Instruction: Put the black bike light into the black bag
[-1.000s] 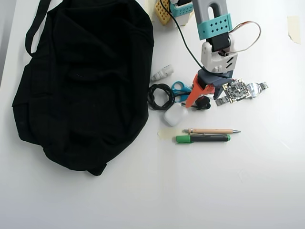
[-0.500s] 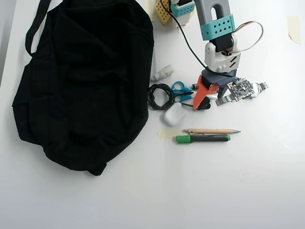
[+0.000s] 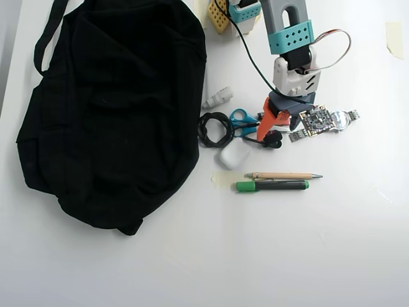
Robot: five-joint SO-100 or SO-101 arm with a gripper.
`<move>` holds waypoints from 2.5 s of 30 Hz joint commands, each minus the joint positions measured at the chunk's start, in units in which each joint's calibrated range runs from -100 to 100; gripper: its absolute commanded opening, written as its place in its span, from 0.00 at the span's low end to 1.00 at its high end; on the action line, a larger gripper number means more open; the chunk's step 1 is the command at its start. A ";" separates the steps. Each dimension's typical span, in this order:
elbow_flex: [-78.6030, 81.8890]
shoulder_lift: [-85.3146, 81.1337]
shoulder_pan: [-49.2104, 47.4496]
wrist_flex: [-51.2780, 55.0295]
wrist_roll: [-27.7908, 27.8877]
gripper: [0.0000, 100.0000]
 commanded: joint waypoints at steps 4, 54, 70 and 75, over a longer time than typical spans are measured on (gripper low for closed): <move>-0.29 -0.20 0.54 -0.92 -0.69 0.34; -3.52 3.21 3.61 -10.23 -0.63 0.11; -4.33 1.63 3.76 -13.50 -0.74 0.02; -4.42 -5.59 5.11 -3.34 -0.06 0.02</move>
